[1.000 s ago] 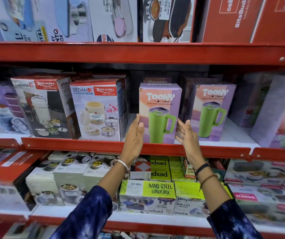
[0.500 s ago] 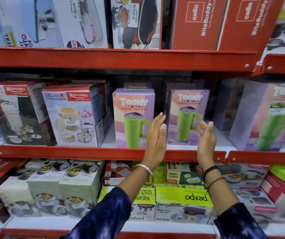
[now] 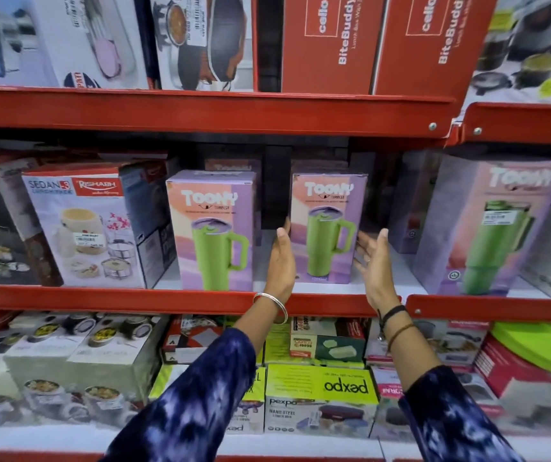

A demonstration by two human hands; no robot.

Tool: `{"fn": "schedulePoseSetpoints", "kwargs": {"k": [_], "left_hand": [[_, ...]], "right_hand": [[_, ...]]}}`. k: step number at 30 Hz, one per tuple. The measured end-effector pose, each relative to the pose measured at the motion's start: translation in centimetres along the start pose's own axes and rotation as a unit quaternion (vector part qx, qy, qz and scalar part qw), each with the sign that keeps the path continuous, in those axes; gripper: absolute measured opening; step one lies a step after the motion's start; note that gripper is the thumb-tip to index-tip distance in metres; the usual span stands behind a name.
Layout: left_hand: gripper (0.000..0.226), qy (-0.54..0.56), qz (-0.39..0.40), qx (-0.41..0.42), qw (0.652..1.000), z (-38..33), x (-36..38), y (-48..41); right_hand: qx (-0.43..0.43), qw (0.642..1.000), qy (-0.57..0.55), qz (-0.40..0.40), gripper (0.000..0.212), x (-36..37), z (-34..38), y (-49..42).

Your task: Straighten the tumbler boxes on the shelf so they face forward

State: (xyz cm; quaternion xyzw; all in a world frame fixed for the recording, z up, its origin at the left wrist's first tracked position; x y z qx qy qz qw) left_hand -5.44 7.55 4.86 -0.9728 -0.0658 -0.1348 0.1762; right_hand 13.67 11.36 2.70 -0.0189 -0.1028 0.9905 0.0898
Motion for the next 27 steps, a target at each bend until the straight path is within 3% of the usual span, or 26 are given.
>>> {"fn": "schedulePoseSetpoints", "kwargs": {"k": [7, 15, 21, 24, 27], "left_hand": [[0.071, -0.011, -0.001, -0.017, 1.0, 0.4, -0.2, 1.5], [0.057, 0.002, 0.012, -0.021, 1.0, -0.9, 0.0, 4.1], [0.076, -0.025, 0.013, -0.021, 0.999, -1.1, 0.4, 5.1], [0.065, -0.04, 0.011, -0.018, 0.999, -1.4, 0.4, 5.5], [0.059, -0.034, -0.008, 0.025, 0.999, -3.0, -0.2, 6.0]], "right_hand": [[-0.001, 1.0, -0.011, 0.001, 0.071, -1.0, 0.0, 2.0], [-0.012, 1.0, 0.004, -0.006, 0.069, -2.0, 0.7, 4.8], [-0.031, 0.999, 0.018, -0.023, 0.066, -2.8, 1.2, 5.5], [-0.042, 0.998, 0.035, -0.015, 0.062, -2.7, 1.7, 5.6], [-0.085, 0.988, 0.094, -0.09, 0.057, -3.8, 2.4, 6.2]]}}
Point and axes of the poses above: each hand's wrist, its own y-axis away from the middle knuckle, its own x-axis out of the palm, z = x × y, the point moved 10 cm from there along -y, towards the middle knuckle, and after that the axes turned 15 degrees about y, right-handed, at the moved point
